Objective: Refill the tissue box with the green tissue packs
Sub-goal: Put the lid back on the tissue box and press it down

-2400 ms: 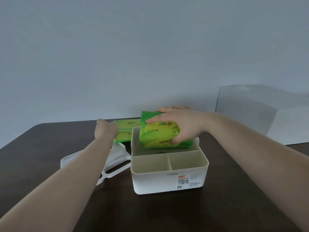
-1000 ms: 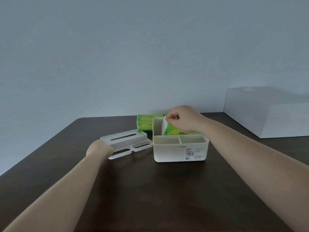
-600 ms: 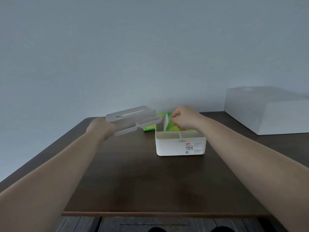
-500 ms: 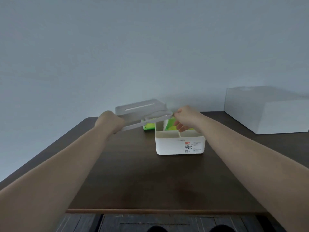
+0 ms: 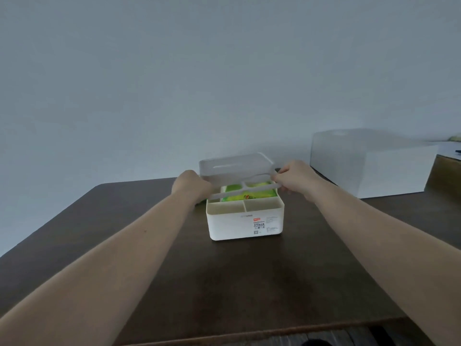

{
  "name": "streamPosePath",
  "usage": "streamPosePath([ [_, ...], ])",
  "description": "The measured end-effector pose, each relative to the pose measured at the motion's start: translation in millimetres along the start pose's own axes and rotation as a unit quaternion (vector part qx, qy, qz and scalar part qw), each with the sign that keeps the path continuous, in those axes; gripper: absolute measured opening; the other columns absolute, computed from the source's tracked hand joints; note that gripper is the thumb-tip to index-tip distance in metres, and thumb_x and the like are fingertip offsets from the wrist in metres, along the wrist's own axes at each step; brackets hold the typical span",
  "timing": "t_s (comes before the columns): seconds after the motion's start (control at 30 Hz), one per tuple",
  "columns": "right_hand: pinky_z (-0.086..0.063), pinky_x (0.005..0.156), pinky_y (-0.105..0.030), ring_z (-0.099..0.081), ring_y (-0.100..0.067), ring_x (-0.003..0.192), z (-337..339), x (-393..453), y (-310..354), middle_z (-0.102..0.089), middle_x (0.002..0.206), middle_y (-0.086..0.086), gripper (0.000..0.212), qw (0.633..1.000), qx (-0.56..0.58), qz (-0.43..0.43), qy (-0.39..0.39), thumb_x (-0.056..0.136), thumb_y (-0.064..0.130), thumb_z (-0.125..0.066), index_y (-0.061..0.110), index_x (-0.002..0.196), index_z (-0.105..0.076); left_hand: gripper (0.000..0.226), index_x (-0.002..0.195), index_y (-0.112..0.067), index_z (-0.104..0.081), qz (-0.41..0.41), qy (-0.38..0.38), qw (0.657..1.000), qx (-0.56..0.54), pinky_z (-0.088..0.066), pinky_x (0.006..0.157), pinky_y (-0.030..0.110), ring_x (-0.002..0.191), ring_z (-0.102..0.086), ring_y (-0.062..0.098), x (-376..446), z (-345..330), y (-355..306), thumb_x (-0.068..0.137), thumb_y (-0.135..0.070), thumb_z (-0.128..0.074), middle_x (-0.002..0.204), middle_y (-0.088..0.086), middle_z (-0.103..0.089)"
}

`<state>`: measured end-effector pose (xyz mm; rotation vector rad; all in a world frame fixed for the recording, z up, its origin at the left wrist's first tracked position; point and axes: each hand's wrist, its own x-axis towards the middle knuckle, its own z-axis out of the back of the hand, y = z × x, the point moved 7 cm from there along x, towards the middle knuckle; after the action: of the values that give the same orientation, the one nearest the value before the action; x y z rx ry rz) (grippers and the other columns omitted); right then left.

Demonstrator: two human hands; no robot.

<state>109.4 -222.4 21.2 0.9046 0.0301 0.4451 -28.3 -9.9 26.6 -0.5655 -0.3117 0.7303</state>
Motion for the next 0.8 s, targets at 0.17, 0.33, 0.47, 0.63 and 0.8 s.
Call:
streamPosePath([
  [0.17,-0.034,0.063,-0.03,-0.04,-0.023,0.06,-4.6,8.8,-8.8,-0.043,0.074,-0.01,0.037,0.999,0.025,-0.019,-0.018,0.085,0.047,-0.058,0.014,0.072,-0.047,0.012,0.065,-0.007,-0.05,0.033,0.049,0.997,-0.044,-0.041,0.061,0.028,0.064,-0.051,0.026,9.4,-18.7,12.4,0.076,-0.006,-0.046,0.074,0.012,-0.059],
  [0.33,-0.032,0.053,-0.03,-0.046,-0.025,0.057,-12.9,17.3,-14.4,-0.041,0.057,-0.005,0.045,0.997,-0.071,-0.013,-0.023,0.087,0.046,-0.053,0.015,0.058,-0.037,0.013,0.073,-0.004,-0.057,0.033,0.057,0.995,-0.073,-0.042,0.062,0.028,0.061,-0.049,0.026,12.0,-21.1,17.6,0.076,-0.01,-0.047,0.074,0.012,-0.062],
  [0.47,-0.029,0.051,-0.03,-0.043,-0.025,0.053,-20.5,20.3,-20.8,-0.035,0.048,-0.002,0.048,0.994,-0.106,-0.015,-0.011,0.086,0.038,-0.052,0.018,0.049,-0.028,0.015,0.073,-0.004,-0.054,0.046,0.073,0.991,-0.102,-0.039,0.053,0.023,0.051,-0.043,0.021,11.9,-23.6,18.2,0.08,-0.015,-0.047,0.061,0.007,-0.054],
  [0.63,-0.031,0.052,-0.029,-0.042,-0.024,0.051,-21.8,23.3,-23.1,-0.04,0.051,-0.001,0.038,0.99,-0.14,-0.022,-0.011,0.085,0.035,-0.049,0.015,0.055,-0.036,0.053,0.062,-0.007,-0.05,0.01,0.015,1.0,-0.018,-0.042,0.061,0.027,0.051,-0.048,0.021,23.5,-26.4,18.6,0.093,-0.046,-0.035,0.059,0.005,-0.054],
  [0.8,-0.027,0.049,-0.028,-0.038,-0.021,0.051,-29.3,28.2,-27.7,-0.041,0.055,-0.001,0.031,0.986,-0.161,-0.038,0.016,0.082,0.032,-0.046,0.015,0.059,-0.036,0.044,0.067,-0.009,-0.051,0.004,0.03,0.999,0.031,-0.038,0.059,0.027,0.056,-0.048,0.022,33.8,-38.8,25.7,0.091,-0.043,-0.038,0.064,0.004,-0.051],
])
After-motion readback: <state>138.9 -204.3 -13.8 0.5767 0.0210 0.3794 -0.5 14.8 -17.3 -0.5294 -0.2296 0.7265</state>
